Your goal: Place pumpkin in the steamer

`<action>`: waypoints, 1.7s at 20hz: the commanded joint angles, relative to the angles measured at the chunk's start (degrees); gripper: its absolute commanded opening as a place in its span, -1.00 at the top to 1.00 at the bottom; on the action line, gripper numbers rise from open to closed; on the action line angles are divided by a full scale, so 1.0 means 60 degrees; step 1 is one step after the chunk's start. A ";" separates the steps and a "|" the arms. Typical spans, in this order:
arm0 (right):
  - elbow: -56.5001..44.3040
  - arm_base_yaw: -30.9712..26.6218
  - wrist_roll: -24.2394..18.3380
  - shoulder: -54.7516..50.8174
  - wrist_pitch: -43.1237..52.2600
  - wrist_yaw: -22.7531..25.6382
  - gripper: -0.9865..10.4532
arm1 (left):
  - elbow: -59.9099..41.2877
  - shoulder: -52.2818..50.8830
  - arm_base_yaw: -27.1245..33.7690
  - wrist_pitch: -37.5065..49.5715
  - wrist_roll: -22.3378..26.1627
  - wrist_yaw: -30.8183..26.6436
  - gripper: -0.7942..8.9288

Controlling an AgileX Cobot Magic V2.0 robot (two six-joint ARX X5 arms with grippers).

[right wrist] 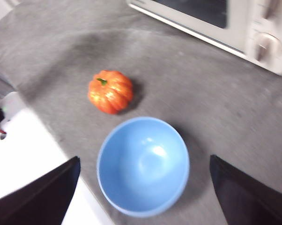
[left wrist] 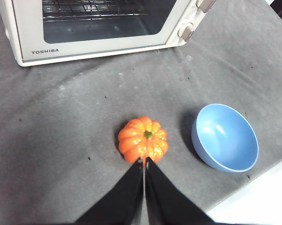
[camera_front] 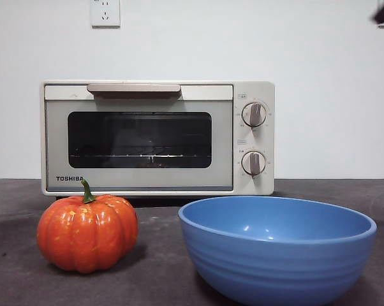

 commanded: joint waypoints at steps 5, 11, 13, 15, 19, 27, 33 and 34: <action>0.1486 0.2240 0.0277 0.2466 0.1504 0.0656 0.05 | 0.0211 0.0036 -0.0022 0.0098 0.0047 0.0022 0.81; 0.2455 0.3894 0.0273 0.4714 0.3107 0.1399 0.02 | 0.0211 0.0036 -0.0022 0.0084 0.0047 0.0022 0.81; 0.2481 0.4306 0.0266 0.5282 0.3690 0.1698 0.02 | 0.0211 0.0036 -0.0022 0.0076 0.0047 0.0022 0.81; 0.2481 0.4692 0.0160 0.5854 0.4131 0.2044 0.02 | 0.0211 0.0036 -0.0022 0.0073 0.0051 0.0022 0.81; 0.2481 0.5220 0.0120 0.6951 0.4637 0.2630 0.02 | 0.0211 0.0036 -0.0022 0.0055 0.0055 0.0022 0.81; 0.2481 0.5778 0.0025 0.8641 0.5191 0.3421 0.02 | 0.0211 0.0036 -0.0029 0.0036 0.0055 0.0022 0.81; 0.2481 0.5934 0.0018 0.9340 0.5625 0.4146 -0.05 | 0.0211 0.0036 -0.0073 0.0029 0.0055 0.0022 0.80; 0.2481 0.5941 0.0018 0.9409 0.5621 0.4339 -0.05 | 0.0211 0.0036 -0.0084 0.0029 0.0051 0.0022 0.81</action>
